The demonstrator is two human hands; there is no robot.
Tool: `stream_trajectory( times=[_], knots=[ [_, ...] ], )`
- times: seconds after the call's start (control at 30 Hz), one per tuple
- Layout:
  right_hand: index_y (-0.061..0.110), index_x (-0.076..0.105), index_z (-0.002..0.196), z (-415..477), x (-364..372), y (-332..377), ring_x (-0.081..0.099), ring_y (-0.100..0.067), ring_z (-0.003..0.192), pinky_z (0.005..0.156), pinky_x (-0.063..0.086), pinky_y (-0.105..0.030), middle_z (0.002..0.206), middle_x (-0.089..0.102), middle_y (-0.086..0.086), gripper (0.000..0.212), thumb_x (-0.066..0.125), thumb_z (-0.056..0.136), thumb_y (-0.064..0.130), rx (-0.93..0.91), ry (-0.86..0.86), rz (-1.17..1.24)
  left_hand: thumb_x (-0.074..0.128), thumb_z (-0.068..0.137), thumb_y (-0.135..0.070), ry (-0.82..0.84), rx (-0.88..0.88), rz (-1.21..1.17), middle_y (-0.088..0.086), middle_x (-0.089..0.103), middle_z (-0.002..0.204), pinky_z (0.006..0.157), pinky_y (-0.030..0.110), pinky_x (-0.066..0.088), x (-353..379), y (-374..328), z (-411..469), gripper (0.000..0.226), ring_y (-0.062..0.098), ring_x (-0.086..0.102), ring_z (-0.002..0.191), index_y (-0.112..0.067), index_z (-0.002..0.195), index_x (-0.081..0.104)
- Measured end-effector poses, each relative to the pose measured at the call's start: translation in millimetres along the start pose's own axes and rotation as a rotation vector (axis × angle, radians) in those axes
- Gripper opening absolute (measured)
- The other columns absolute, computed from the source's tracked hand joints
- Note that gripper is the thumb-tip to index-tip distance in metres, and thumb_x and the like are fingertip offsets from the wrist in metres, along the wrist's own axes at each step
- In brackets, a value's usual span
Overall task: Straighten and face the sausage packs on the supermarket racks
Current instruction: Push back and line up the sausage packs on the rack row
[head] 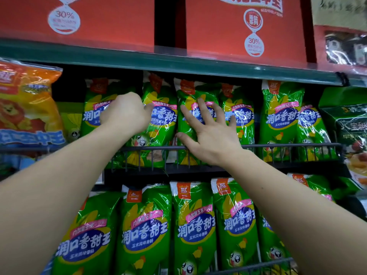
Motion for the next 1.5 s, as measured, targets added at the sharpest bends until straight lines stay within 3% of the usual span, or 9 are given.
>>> stream_trajectory(
  times=[0.13, 0.33, 0.63, 0.77, 1.0, 1.17, 1.33, 1.5],
  knots=[
    [0.054, -0.011, 0.149, 0.0, 2.8, 0.8, -0.015, -0.03, 0.151, 0.112, 0.001, -0.072, 0.164, -0.017, 0.005, 0.066, 0.016, 0.092, 0.074, 0.002, 0.017, 0.014, 0.045, 0.101, -0.04, -0.006, -0.012, -0.045, 0.009, 0.05, 0.072, 0.067, 0.038, 0.044, 2.6, 9.1, 4.3, 0.034, 0.036, 0.058, 0.079, -0.008, 0.092, 0.05],
    [0.053, -0.01, 0.15, 0.2, 3.7, 1.5, -0.015, -0.029, 0.151, 0.113, 0.0, -0.072, 0.164, -0.017, 0.006, 0.067, 0.015, 0.092, 0.075, 0.005, 0.015, 0.016, 0.046, 0.102, -0.03, -0.063, -0.069, -0.105, 0.011, 0.048, 0.069, 0.065, 0.036, 0.037, 0.2, 17.9, 1.2, 0.04, 0.033, 0.053, 0.07, -0.006, 0.07, 0.046],
    [0.053, -0.015, 0.149, 1.1, 4.9, 2.2, -0.015, -0.03, 0.151, 0.112, 0.001, -0.073, 0.164, -0.017, 0.005, 0.068, 0.016, 0.092, 0.073, 0.012, -0.014, 0.029, 0.046, 0.103, -0.028, -0.11, -0.053, -0.14, 0.011, 0.045, 0.065, 0.06, 0.035, 0.032, -3.4, 18.2, -4.8, 0.044, 0.024, 0.041, 0.056, -0.005, 0.065, 0.043],
    [0.052, -0.013, 0.149, 1.2, 6.3, 2.1, -0.015, -0.029, 0.151, 0.112, 0.002, -0.073, 0.165, -0.016, 0.005, 0.067, 0.019, 0.093, 0.07, 0.011, -0.023, 0.033, 0.046, 0.103, -0.028, -0.129, -0.038, -0.166, 0.01, 0.043, 0.063, 0.05, 0.034, 0.024, -5.0, 18.9, -6.1, 0.045, 0.023, 0.039, 0.054, -0.006, 0.064, 0.04],
    [0.052, -0.011, 0.15, 1.6, 8.2, 2.1, -0.016, -0.029, 0.15, 0.113, -0.002, -0.072, 0.164, -0.017, 0.006, 0.067, 0.023, 0.094, 0.066, 0.014, -0.027, 0.048, 0.05, 0.101, -0.027, -0.139, -0.024, -0.224, 0.009, 0.043, 0.061, 0.051, 0.032, 0.027, -2.9, 21.0, -2.3, 0.045, 0.025, 0.039, 0.052, -0.007, 0.063, 0.04],
    [0.052, -0.011, 0.15, 1.9, 9.8, 1.6, -0.017, -0.028, 0.15, 0.113, -0.004, -0.071, 0.164, -0.017, 0.006, 0.067, 0.024, 0.094, 0.063, 0.013, -0.032, 0.051, 0.05, 0.101, -0.03, -0.193, -0.065, -0.246, 0.011, 0.047, 0.066, 0.062, 0.036, 0.034, -8.6, 27.0, 4.8, 0.042, 0.034, 0.046, 0.064, -0.004, 0.069, 0.046],
    [0.052, -0.01, 0.151, 1.2, 9.2, 1.9, -0.017, -0.028, 0.15, 0.113, -0.004, -0.071, 0.164, -0.016, 0.006, 0.068, 0.025, 0.093, 0.061, 0.016, -0.027, 0.058, 0.052, 0.099, -0.032, -0.256, -0.102, -0.262, 0.018, 0.056, 0.091, 0.07, 0.037, 0.038, -15.9, 27.2, 15.4, 0.034, 0.037, 0.052, 0.081, -0.001, 0.091, 0.059],
    [0.052, -0.011, 0.15, 0.5, 8.9, 2.6, -0.016, -0.028, 0.151, 0.112, -0.002, -0.072, 0.164, -0.016, 0.007, 0.069, 0.019, 0.088, 0.062, 0.01, -0.027, 0.053, 0.051, 0.1, -0.031, -0.205, -0.098, -0.304, 0.02, 0.058, 0.084, 0.065, 0.038, 0.041, 0.1, 26.2, 10.6, 0.038, 0.04, 0.056, 0.08, -0.001, 0.078, 0.053]
  ],
)
Point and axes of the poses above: each hand's wrist, its own z-axis towards the middle knuckle, its own x-axis out of the palm, y = z × x, the point moved 3 cm from there along z, towards the middle knuckle
